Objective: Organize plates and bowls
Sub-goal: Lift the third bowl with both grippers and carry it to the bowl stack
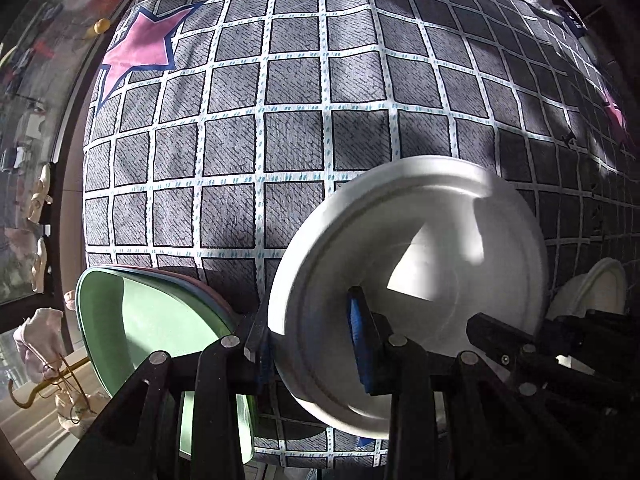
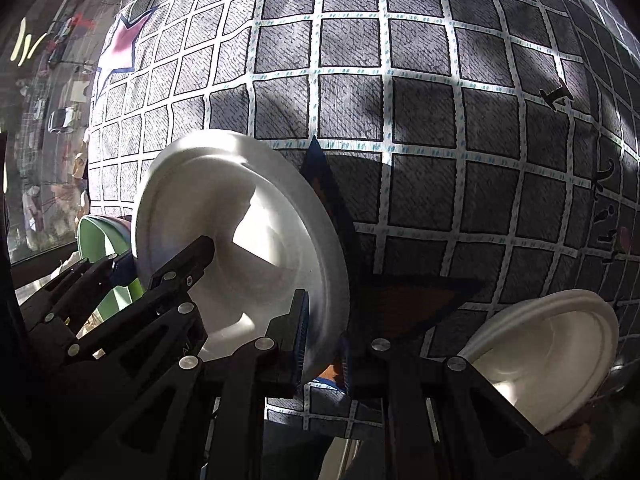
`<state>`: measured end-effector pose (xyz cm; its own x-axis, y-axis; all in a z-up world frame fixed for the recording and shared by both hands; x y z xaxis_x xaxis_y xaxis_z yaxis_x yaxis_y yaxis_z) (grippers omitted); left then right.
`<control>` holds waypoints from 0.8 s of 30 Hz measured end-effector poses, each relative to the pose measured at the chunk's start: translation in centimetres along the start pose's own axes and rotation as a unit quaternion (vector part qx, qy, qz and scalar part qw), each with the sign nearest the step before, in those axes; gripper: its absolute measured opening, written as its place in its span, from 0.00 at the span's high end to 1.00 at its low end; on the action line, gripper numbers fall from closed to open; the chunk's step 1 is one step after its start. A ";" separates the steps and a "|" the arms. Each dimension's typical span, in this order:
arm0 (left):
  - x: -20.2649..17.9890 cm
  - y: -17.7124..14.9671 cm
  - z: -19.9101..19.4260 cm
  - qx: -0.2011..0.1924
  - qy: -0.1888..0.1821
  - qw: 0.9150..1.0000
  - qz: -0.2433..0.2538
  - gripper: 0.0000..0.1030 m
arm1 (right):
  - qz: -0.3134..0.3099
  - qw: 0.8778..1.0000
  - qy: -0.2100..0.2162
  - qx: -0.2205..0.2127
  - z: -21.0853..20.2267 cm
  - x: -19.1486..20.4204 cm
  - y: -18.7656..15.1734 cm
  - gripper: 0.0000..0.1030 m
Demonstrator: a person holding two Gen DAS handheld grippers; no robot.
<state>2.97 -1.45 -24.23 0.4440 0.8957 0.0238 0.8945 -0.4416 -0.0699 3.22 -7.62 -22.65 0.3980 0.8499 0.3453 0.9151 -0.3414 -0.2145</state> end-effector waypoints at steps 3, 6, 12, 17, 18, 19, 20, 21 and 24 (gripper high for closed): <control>0.0 -2.2 -1.1 -0.007 0.004 1.000 0.012 0.65 | 0.001 1.000 0.002 -0.008 -0.6 0.0 -1.0 0.84; -0.2 -3.8 -2.6 -0.018 0.006 0.999 0.026 0.65 | 0.003 1.000 0.001 -0.017 -1.4 0.2 -2.1 0.84; -2.0 -6.8 -5.2 -0.032 -0.007 0.998 0.051 0.65 | 0.029 0.999 0.006 -0.045 -4.0 -1.1 -4.2 0.84; -5.1 -7.9 -7.1 -0.037 -0.019 0.996 0.083 0.65 | 0.045 0.997 0.003 -0.061 -6.3 -3.4 -6.7 0.83; -5.8 -7.9 -7.5 -0.038 -0.022 0.995 0.091 0.65 | 0.049 0.997 0.002 -0.066 -6.7 -3.6 -7.1 0.83; -6.7 -7.8 -7.8 -0.039 -0.024 0.994 0.100 0.65 | 0.055 0.996 0.001 -0.070 -7.1 -4.3 -7.6 0.83; -7.5 -8.2 -8.2 -0.042 -0.026 0.993 0.112 0.65 | 0.063 0.995 0.001 -0.074 -7.5 -4.7 -8.0 0.83; -8.1 -7.6 -8.3 -0.044 -0.027 0.991 0.123 0.65 | 0.071 0.994 0.001 -0.078 -8.0 -5.0 -8.2 0.83; -11.0 -7.1 -9.1 -0.050 -0.033 0.985 0.160 0.65 | 0.100 0.991 0.002 -0.089 -8.7 -5.5 -9.2 0.83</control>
<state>-7.77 -8.61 -14.88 0.7028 0.7097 -0.0486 0.7113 -0.7019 0.0358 -6.86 -12.60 -14.66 0.5720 0.7567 0.3166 0.8148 -0.5685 -0.1136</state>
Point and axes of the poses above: each gripper's, at about its wrist camera, not at the fingertips, and z roughly the way its jaws point, x to its left, y to its top, the point moved 9 cm from there along z, roughly the way its jaws point, and after that the axes turned 6 degrees about -z, right-handed, at the moved point
